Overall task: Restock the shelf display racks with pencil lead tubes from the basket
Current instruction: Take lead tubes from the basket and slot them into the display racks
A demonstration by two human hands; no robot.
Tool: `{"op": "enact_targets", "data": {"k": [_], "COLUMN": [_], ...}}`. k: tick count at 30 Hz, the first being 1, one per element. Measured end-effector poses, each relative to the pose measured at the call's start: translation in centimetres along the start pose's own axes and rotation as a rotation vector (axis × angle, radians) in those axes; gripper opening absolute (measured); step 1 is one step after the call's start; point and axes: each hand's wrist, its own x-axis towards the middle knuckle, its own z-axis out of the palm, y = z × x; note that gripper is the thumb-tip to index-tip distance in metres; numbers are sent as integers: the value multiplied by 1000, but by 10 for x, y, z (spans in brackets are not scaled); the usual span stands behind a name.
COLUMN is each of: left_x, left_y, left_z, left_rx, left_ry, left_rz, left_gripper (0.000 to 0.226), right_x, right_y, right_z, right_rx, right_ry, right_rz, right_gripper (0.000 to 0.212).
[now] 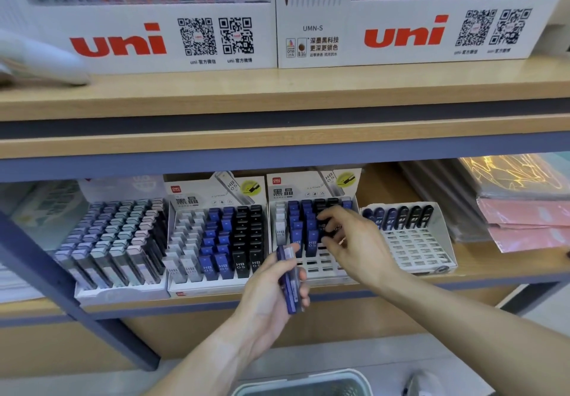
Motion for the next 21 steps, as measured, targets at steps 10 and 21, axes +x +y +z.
{"op": "enact_targets", "data": {"k": [10,21], "left_x": [-7,-1], "left_y": [-2,-6], "left_z": [5,-4], "left_rx": [137,102], "left_ry": [-96,6], "left_rz": [-8,-64], "left_gripper": [29,12], "right_x": [-18,-8], "right_y": [-33,-33], "right_z": [-18,-20], "right_rx": [684,828], "right_ry": [-370,-184], "right_rz": [392,428], "right_gripper": [28,24]}}
